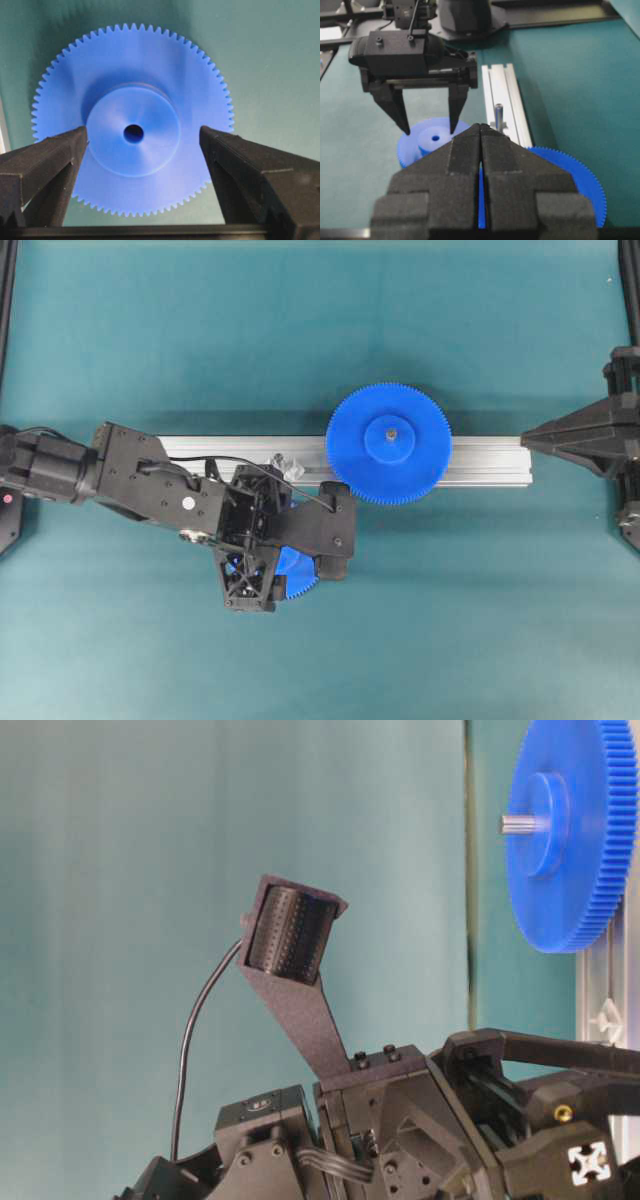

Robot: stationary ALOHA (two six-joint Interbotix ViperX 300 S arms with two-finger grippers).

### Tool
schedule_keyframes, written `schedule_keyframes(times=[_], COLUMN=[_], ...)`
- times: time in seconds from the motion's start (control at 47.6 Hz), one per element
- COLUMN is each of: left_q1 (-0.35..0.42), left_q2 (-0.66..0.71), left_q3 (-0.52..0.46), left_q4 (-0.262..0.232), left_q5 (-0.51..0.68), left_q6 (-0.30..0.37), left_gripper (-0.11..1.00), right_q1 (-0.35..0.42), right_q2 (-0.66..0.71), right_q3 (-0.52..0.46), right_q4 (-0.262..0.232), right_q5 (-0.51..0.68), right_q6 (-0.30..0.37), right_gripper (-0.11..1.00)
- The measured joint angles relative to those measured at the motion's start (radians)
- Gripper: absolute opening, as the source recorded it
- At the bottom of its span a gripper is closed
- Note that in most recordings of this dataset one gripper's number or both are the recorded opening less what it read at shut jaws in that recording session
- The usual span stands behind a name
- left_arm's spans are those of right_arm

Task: Insert the small gear onto the shaft.
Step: 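Open the left gripper and close it around the small gear's hub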

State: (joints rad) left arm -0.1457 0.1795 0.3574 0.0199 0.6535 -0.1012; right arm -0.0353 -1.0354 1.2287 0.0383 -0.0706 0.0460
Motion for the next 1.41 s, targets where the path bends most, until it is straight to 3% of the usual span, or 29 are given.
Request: schedule_keyframes(times=[1.408], left_q1=[0.012], left_q2=[0.052], left_q3=[-0.008], left_q4=[0.0], left_q5=[-0.003], left_q6=[0.003], left_gripper=[0.92], right_q1=[0.0], right_q2=[-0.002], right_q3=[0.005], right_q4=[0.0], right_q5=[0.002], right_q6=[0.002], right_gripper=[-0.01])
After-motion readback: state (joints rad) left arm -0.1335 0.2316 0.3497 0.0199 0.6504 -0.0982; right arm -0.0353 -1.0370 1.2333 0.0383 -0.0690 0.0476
